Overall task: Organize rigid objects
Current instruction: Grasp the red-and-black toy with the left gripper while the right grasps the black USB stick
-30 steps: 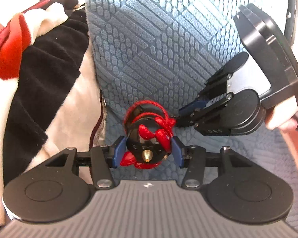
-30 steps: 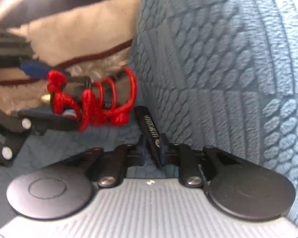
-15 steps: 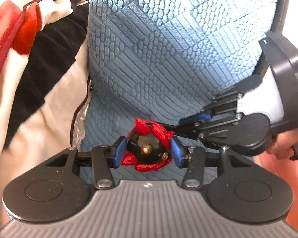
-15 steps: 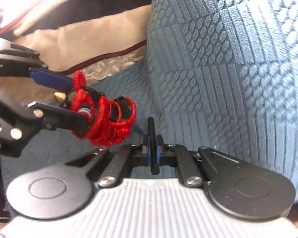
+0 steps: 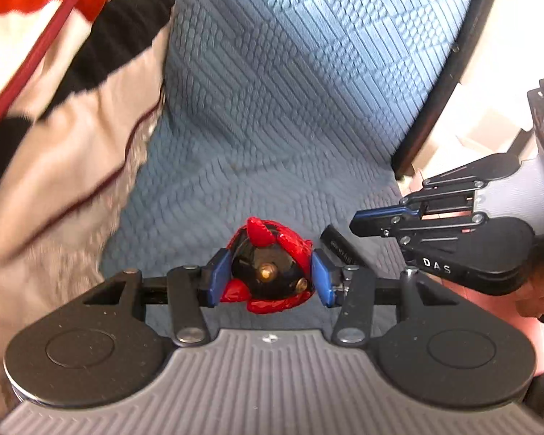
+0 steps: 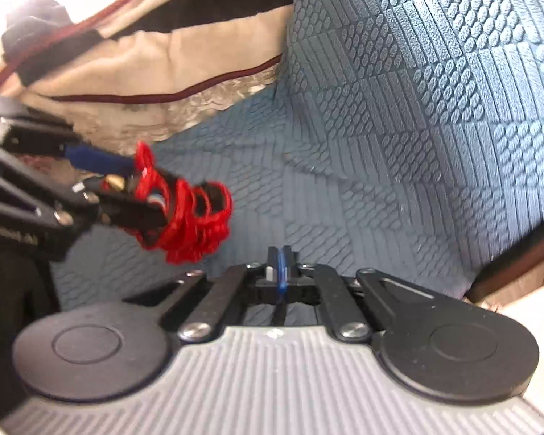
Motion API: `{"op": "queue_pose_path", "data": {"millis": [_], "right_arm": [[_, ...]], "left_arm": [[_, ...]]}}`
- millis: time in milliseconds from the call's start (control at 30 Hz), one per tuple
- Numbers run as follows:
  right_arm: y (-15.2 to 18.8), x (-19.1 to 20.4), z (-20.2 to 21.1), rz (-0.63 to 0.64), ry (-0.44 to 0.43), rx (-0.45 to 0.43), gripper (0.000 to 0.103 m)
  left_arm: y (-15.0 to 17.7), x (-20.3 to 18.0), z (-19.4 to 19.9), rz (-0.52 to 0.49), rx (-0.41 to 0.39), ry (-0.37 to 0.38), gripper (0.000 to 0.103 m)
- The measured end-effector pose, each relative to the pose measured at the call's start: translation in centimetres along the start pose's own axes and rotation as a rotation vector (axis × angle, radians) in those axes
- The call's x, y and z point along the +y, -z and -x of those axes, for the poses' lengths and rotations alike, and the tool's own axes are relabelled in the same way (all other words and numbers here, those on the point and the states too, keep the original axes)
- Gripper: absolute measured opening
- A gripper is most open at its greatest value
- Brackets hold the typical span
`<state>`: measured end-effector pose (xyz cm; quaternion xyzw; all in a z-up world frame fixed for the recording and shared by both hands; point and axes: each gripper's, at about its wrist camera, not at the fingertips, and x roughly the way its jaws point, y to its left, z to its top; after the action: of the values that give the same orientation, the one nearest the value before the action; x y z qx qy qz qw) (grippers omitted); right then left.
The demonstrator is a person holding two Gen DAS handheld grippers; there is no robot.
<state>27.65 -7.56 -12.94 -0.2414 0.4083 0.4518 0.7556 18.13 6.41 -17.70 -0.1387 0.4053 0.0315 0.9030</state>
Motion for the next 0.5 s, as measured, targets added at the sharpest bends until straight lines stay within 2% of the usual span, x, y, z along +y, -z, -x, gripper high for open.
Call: {"op": "queue_pose_path", "data": {"millis": [233,500], "right_arm": [[2.4,2.7,0.1,-0.079,0.006,0.007,0.004],[3.9,2.4,0.4,-0.272,0.141,-0.067,0.007]], "left_arm": [[2.0,-0.6,1.2,0.025,0.038,0.018,0.054],[1.5,0.0,0.8,0.063,0.029,0.032,0.054]]}}
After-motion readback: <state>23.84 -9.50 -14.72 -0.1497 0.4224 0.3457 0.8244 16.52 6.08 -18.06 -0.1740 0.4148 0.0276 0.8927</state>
